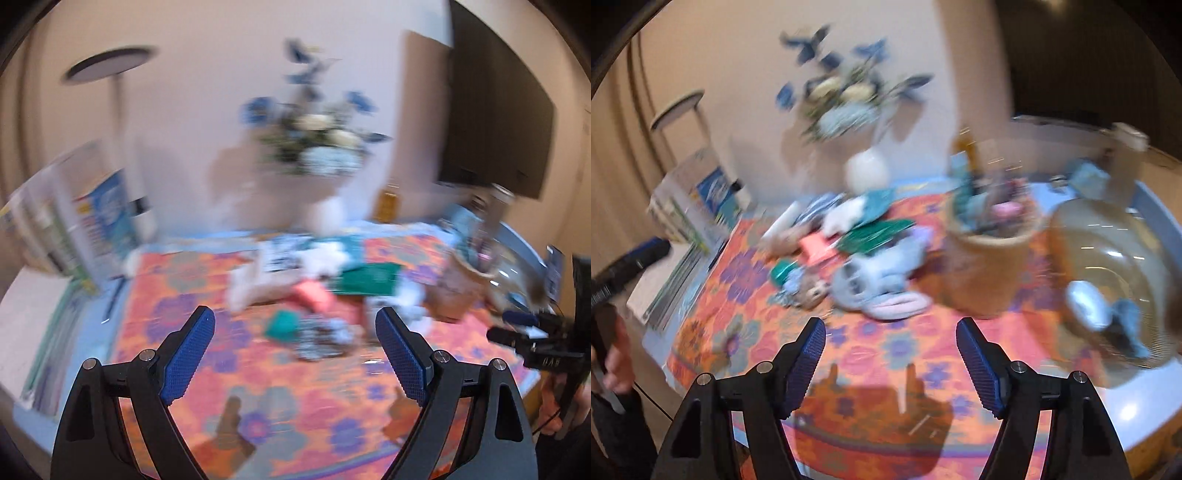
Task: Organize soft objects
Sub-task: 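Move both open tools back over the quilt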
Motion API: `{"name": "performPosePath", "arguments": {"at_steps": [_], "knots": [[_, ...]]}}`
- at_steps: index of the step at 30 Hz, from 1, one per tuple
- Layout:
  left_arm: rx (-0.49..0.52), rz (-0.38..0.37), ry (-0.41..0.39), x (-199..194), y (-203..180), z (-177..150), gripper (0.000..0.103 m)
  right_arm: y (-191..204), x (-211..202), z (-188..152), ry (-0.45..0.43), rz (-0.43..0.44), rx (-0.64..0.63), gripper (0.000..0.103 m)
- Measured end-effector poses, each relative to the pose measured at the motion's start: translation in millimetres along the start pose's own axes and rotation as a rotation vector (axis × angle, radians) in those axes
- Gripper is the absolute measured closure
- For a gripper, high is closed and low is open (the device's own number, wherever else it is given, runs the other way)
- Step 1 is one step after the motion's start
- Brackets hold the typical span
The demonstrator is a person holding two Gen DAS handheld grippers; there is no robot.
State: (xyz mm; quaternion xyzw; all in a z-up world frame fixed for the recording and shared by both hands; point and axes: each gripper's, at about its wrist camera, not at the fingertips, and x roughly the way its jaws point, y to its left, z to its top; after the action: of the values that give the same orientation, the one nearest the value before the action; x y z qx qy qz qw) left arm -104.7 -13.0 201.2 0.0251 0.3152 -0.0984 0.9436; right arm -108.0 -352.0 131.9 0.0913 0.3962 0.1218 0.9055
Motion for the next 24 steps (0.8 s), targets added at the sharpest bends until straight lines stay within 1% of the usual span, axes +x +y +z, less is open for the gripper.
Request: {"name": "performPosePath", "arguments": {"at_steps": [2, 4, 7, 9, 11, 15, 17, 18, 21, 22, 24], "knots": [[-0.037, 0.010, 0.020, 8.4, 20.8, -7.0, 0.015, 13.7, 26.3, 0.0, 0.044, 0.025, -0.008, 0.031], [-0.057, -0.005, 0.059, 29.2, 32.0, -17.5, 0.015, 24.7, 47.5, -1.6, 0.080, 0.047, -0.015, 0.031], [-0.040, -0.034, 0.103, 66.1, 28.5, -31.3, 0.015, 41.6, 79.1, -4.0, 0.131, 0.067, -0.025, 0.031], [-0.017, -0.051, 0.134, 95.9, 24.2, -39.1, 0.015, 50.1, 91.8, -4.9, 0.154, 0.092, -0.026, 0.031], [-0.009, -0.077, 0.173, 127.7, 22.1, -43.5, 0.016, 64.3, 103.3, -2.4, 0.160, 0.108, -0.057, 0.031], [-0.021, -0.162, 0.236, 169.9, 19.3, -45.7, 0.017, 95.8, 120.2, 10.8, 0.130, 0.091, -0.184, 0.032], [-0.011, -0.189, 0.248, 184.5, 17.6, -44.2, 0.018, 110.9, 131.7, 17.9, 0.121, 0.083, -0.250, 0.032], [-0.010, -0.196, 0.254, 190.5, 17.4, -43.6, 0.020, 117.4, 139.2, 21.2, 0.125, 0.077, -0.279, 0.031], [-0.020, -0.212, 0.278, 206.9, 20.7, -43.1, 0.029, 131.8, 161.3, 25.6, 0.145, 0.051, -0.351, 0.032], [-0.026, -0.214, 0.286, 211.3, 22.7, -43.2, 0.029, 135.8, 170.2, 26.3, 0.153, 0.031, -0.371, 0.032], [-0.049, -0.212, 0.301, 219.1, 27.7, -46.0, 0.029, 133.7, 179.7, 27.4, 0.166, 0.023, -0.374, 0.032]]}}
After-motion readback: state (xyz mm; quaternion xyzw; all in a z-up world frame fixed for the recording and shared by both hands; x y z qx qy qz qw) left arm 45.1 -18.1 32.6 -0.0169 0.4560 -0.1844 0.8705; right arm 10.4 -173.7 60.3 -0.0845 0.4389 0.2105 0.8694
